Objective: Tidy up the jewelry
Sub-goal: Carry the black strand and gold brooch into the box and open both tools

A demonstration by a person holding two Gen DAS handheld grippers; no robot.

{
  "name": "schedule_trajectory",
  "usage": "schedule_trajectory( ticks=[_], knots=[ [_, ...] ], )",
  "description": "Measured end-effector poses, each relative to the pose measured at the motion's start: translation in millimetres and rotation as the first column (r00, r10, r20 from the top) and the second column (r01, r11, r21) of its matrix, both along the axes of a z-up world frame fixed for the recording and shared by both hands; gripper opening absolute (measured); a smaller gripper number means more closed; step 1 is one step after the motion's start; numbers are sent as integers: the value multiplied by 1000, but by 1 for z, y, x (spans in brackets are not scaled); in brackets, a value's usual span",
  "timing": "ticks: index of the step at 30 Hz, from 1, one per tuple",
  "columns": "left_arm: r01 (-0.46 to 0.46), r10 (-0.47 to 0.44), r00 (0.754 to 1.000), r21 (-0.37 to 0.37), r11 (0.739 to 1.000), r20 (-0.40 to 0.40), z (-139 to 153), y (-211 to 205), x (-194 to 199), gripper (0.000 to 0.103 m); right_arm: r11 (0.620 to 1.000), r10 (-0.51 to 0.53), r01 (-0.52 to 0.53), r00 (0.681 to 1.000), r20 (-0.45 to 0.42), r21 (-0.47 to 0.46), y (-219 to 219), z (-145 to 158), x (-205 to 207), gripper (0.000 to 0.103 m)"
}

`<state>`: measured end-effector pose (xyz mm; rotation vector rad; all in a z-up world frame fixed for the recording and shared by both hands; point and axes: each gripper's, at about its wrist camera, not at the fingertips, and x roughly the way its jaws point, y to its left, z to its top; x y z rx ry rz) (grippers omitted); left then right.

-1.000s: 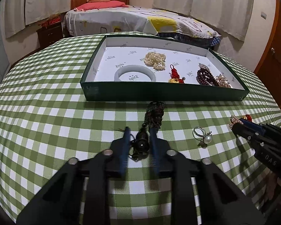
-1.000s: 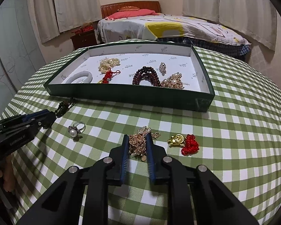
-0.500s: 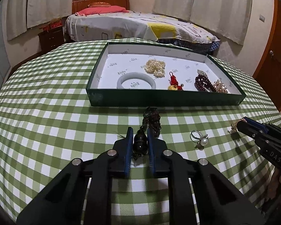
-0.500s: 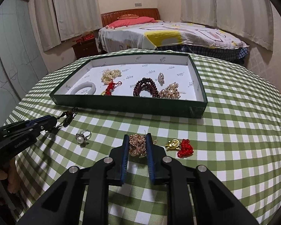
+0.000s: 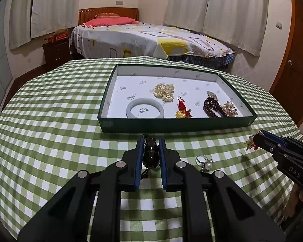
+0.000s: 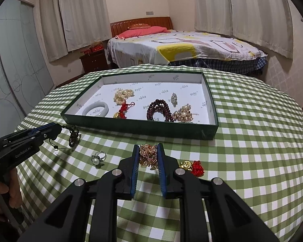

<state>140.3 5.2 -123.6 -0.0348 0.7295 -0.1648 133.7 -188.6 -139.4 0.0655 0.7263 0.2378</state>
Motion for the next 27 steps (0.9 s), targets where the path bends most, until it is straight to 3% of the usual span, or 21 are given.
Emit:
schedule_trajectory(
  ticks=[13, 21, 27],
  knots=[
    [20, -15, 992, -45, 999, 123, 54, -6, 7, 15, 999, -5, -1, 993, 116, 46, -4, 48, 6, 18],
    [36, -24, 976, -52, 998, 218, 86, -15, 44, 15, 999, -8, 1, 978, 209, 35, -4, 78, 38, 18],
    [27, -12, 966, -56, 998, 257, 93, -18, 82, 15, 1000, -17, 13, 966, 258, 18, -8, 87, 71, 18]
  ],
)
